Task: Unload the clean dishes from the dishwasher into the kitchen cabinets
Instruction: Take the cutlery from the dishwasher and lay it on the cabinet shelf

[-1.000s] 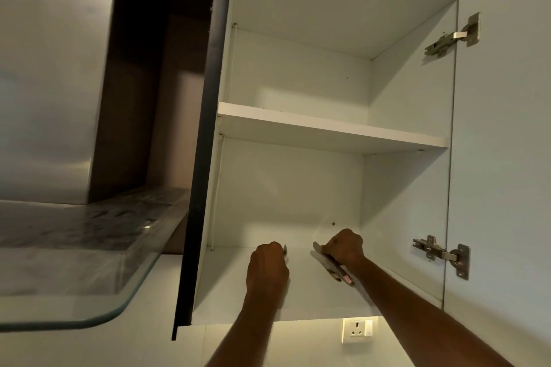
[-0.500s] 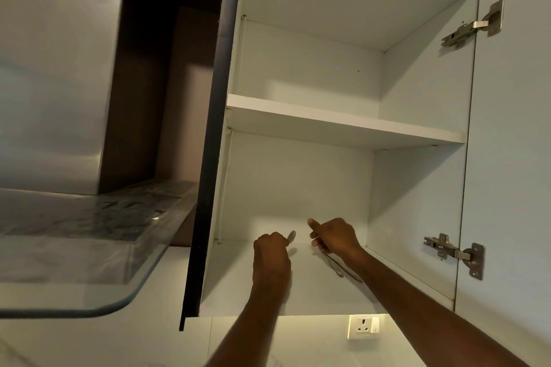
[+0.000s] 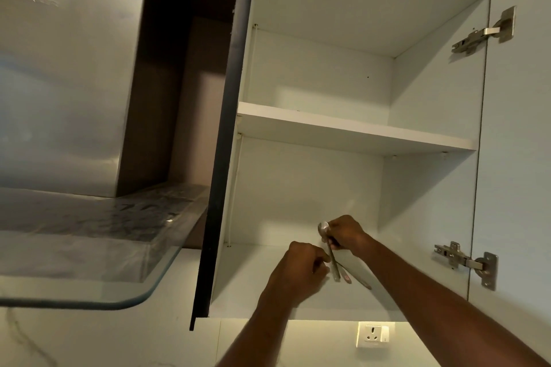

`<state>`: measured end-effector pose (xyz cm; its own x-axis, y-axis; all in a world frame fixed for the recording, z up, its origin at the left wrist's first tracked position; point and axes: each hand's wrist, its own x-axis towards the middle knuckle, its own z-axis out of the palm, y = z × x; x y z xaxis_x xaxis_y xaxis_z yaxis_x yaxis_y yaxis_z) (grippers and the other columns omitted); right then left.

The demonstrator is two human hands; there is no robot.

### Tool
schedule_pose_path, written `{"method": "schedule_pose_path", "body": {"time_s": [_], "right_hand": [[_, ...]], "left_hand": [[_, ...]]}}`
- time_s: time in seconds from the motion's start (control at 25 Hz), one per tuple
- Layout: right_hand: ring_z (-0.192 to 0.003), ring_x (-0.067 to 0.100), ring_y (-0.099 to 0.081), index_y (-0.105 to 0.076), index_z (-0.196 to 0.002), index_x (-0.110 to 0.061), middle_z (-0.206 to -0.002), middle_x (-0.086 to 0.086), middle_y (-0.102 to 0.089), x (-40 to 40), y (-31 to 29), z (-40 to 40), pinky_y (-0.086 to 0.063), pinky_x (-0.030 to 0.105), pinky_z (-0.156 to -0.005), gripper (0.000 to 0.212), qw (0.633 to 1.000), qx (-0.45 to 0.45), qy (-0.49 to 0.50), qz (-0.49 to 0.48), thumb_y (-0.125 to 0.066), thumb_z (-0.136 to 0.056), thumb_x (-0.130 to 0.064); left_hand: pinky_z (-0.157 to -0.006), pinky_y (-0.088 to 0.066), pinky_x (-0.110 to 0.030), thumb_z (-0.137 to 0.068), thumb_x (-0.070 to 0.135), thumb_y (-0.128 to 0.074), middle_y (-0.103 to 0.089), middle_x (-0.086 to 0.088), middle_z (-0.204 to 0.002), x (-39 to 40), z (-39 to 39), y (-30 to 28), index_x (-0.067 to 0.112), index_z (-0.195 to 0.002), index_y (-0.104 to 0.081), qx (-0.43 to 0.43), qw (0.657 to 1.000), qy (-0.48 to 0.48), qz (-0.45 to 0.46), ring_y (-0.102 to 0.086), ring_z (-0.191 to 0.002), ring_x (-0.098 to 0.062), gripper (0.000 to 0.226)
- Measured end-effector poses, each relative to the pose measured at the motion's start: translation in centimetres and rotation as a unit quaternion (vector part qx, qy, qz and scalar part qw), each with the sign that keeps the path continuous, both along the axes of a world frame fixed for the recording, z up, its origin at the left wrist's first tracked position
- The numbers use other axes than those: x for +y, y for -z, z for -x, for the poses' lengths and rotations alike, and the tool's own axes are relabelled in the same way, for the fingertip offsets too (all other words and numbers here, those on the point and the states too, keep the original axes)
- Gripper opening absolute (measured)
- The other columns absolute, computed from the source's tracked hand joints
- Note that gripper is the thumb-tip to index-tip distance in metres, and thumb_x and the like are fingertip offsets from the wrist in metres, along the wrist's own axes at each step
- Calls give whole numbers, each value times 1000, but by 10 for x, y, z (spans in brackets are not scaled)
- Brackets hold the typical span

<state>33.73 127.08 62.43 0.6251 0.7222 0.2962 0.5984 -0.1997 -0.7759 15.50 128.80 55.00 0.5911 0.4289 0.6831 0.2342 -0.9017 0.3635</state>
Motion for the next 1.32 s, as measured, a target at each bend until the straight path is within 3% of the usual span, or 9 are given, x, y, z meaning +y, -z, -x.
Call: {"method": "schedule_pose_path", "body": {"time_s": [0.16,0.28,0.4,0.44,0.56,0.68,0.84,1.12,1.32], "right_hand": [[-58,14,-65,-79,-75,-3,-70,9,-74,17,38,-1,-60,34,-70,17,990,-99,32,100,-76,-85,-17],[-70,17,-75,-78,-70,-1,-71,12,-76,24,46,4,-51,26,-63,27,982,-165,32,82,-83,-81,-25],[-87,20,-75,-78,-73,-9,-79,6,-78,7,31,-2,-53,29,-81,31,974,-217,32,65,-80,-89,-36],[-87,19,-73,-74,-68,-17,-76,-1,-74,-9,26,-6,-54,30,-83,30,969,-234,37,68,-78,-91,-35],[-66,12,-58,-55,-58,-28,-62,-9,-55,-73,36,-16,-45,28,-69,41,954,-269,69,113,-74,-94,-32],[-60,11,-55,-63,-61,-22,-61,-6,-58,-113,66,-20,-39,23,-57,36,952,-269,80,122,-65,-96,-25],[-73,9,-66,-85,-89,-22,-89,-4,-79,-111,80,-16,-43,15,-61,19,963,-252,80,50,-67,-95,-26],[-80,7,-65,-82,-98,-40,-95,-16,-76,-104,80,-8,-49,26,-69,24,969,-224,86,62,-59,-99,-47],[-89,13,-72,-80,-103,-32,-101,-9,-78,-108,87,-8,-54,28,-73,25,962,-243,121,35,-58,-100,-41]], "left_hand": [[-66,-53,-19,-89,33,-62,-75,10,-91,0,1,1,29,-97,-79,0,999,25,30,-67,-80,-6,20],[-71,-59,-28,-86,38,-69,-77,8,-95,11,-2,6,29,-101,-80,39,997,6,62,-71,-82,-9,22],[-78,-62,-34,-85,33,-74,-77,5,-95,19,-7,10,21,-99,-79,31,996,-10,85,-73,-84,-14,20],[-77,-61,-33,-85,34,-75,-76,4,-96,18,-7,10,20,-97,-78,26,997,-18,76,-73,-87,-16,19],[-88,-52,-36,-90,52,-63,-71,5,-112,10,-9,6,27,-106,-76,61,997,-42,-24,-63,-109,-17,33],[-96,-42,-41,-94,52,-42,-67,7,-120,3,-9,4,29,-110,-73,161,981,-42,-100,-50,-121,-21,42],[-103,-32,-42,-102,47,-41,-64,13,-130,-1,-7,2,35,-125,-67,205,974,-21,-97,-39,-131,-15,37],[-110,-27,-40,-107,40,-38,-58,13,-143,-5,-3,-2,39,-144,-55,236,966,-2,-108,-31,-140,-16,41],[-110,-28,-39,-105,43,-39,-56,19,-144,-6,-3,-2,43,-142,-55,239,964,-4,-121,-32,-140,-14,40]]}}
